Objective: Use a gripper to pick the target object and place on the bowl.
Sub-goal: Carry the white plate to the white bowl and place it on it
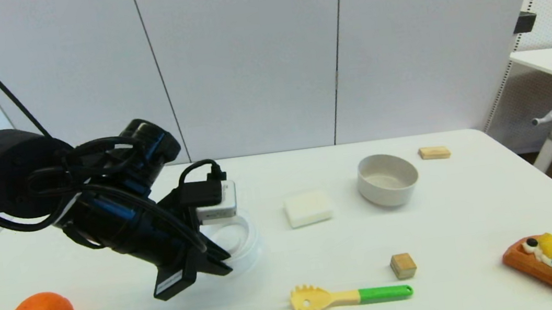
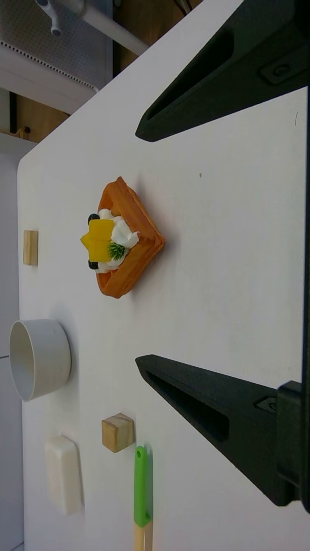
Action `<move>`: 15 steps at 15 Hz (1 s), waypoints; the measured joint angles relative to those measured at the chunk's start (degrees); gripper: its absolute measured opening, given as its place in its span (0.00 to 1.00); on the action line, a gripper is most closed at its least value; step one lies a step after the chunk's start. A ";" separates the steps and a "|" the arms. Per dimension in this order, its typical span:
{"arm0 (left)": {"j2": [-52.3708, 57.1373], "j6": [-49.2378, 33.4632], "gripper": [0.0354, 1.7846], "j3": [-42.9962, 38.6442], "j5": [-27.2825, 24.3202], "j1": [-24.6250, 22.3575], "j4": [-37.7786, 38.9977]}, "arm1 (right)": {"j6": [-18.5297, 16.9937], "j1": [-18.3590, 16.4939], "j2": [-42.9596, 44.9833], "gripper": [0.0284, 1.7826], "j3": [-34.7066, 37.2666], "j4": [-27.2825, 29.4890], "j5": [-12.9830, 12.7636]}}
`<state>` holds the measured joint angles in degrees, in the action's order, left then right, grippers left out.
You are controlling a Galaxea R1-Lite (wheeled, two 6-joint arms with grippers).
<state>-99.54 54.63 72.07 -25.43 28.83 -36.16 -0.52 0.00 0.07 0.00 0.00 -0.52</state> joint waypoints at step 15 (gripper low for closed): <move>-19.02 -16.26 0.06 40.91 -2.57 11.59 11.65 | 0.00 0.00 0.00 0.96 0.00 0.00 0.00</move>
<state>-118.55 38.36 112.98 -28.00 40.42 -24.50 -0.52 0.00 0.07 0.00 0.00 -0.52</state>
